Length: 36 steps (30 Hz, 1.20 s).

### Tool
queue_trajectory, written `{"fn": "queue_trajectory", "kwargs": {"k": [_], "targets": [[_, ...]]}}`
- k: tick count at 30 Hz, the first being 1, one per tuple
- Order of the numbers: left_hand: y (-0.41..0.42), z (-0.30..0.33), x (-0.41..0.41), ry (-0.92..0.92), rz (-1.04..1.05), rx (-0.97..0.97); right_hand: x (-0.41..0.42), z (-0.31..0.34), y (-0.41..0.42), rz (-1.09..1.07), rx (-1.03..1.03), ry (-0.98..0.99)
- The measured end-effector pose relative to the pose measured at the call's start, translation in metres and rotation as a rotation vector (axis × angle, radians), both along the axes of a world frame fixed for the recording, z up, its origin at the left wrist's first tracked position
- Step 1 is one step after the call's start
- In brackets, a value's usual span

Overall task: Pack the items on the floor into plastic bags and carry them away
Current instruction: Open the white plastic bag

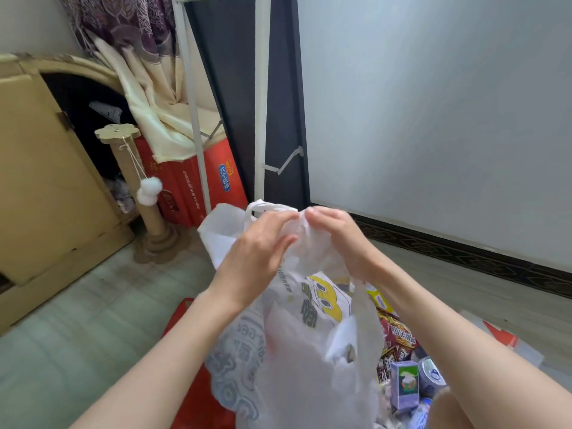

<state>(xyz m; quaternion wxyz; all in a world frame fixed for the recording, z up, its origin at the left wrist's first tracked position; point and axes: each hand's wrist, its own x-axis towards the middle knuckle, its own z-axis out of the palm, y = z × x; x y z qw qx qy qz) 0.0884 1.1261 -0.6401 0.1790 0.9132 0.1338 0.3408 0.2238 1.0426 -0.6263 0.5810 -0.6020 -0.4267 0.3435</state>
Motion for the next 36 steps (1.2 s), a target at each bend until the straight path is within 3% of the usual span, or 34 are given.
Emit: {"fn": "queue_trajectory", "kwargs": {"k": [2,3,7,11,15,21,23,26,30,32,34,36], "targets": [[0.002,0.002,0.001,-0.128,0.113,-0.110,0.002,0.000,-0.001,-0.053,0.006,0.067],[0.004,0.004,0.001,-0.155,0.172,-0.146,0.003,-0.001,-0.001,-0.085,-0.019,0.004],[0.012,0.009,-0.005,-0.135,0.434,-0.264,0.001,-0.014,-0.002,-0.264,-0.068,-0.458],[0.018,0.014,-0.013,-0.182,0.603,-0.371,-0.018,-0.020,-0.005,-0.434,0.166,-0.765],[0.012,0.025,-0.013,-0.308,0.422,-0.561,-0.034,-0.034,0.002,-0.358,0.068,-0.845],[0.002,0.038,-0.019,-0.337,0.080,-0.755,-0.003,-0.038,0.011,-0.521,-0.042,-0.851],[0.005,0.042,-0.024,-0.340,0.076,-0.705,0.004,-0.039,0.010,-0.499,-0.010,-0.833],[0.022,0.042,-0.039,-0.283,0.285,-0.514,0.017,-0.036,0.006,-0.397,0.028,-0.684],[0.049,0.022,-0.056,0.056,0.646,-0.318,0.023,-0.024,0.000,-0.277,-0.007,-0.539],[0.049,0.015,-0.053,0.115,0.718,-0.171,0.021,-0.022,0.001,-0.257,-0.006,-0.475],[0.039,0.015,-0.044,0.017,0.597,-0.037,0.018,-0.020,0.005,-0.246,0.001,-0.421],[0.023,0.016,-0.030,0.046,0.360,0.113,0.011,-0.019,0.008,-0.204,0.005,-0.376]]}}
